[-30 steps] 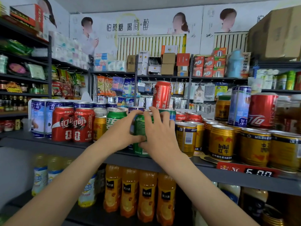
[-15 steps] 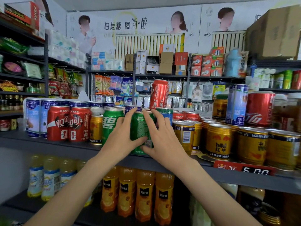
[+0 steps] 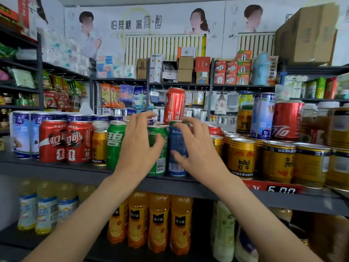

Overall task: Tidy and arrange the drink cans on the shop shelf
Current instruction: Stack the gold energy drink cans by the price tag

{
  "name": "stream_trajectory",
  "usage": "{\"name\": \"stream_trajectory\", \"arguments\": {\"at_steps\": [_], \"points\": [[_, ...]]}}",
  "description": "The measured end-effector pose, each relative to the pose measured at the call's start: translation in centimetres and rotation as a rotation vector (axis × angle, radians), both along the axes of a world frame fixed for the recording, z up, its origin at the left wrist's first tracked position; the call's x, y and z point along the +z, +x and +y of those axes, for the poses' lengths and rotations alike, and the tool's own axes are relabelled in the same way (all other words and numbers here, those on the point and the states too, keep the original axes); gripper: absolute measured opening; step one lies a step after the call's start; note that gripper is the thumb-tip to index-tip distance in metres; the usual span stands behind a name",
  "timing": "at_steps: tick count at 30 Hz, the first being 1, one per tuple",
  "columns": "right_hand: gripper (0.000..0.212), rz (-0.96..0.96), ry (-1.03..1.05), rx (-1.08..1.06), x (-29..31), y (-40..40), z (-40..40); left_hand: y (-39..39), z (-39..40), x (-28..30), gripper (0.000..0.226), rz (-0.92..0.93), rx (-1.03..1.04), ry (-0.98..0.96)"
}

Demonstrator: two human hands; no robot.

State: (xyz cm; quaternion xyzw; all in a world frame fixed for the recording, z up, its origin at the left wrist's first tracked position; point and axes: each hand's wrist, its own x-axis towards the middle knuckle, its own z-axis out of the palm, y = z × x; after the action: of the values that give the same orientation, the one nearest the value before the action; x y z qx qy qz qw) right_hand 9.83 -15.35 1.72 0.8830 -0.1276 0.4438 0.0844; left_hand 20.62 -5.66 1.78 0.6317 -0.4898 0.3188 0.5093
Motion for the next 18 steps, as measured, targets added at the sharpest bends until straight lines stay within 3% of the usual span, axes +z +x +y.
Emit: {"name": "stream_trajectory", "arguments": {"at_steps": [5,9,14,18], "points": [[0.038,-0.039,0.138,-0.35,2.9,-7.3,-4.5,-4.7,-3.9,0.7,0.043,-0.105,-0.149,0.142],[0.031,0.163,0.215,-0.55,4.5,-11.8,-7.6,-7.0,-6.8,0.8,0.04,-0.134,-0.197,0.244],[0.034,0.437,0.253,-0.588,4.5,-13.1,-8.7,-8.8,-8.8,1.6,0.042,-0.152,-0.192,0.361],[0.036,0.387,0.227,-0.429,4.7,-12.8,-8.8,-9.7,-10.0,1.6,0.042,-0.216,-0.18,0.409]]}}
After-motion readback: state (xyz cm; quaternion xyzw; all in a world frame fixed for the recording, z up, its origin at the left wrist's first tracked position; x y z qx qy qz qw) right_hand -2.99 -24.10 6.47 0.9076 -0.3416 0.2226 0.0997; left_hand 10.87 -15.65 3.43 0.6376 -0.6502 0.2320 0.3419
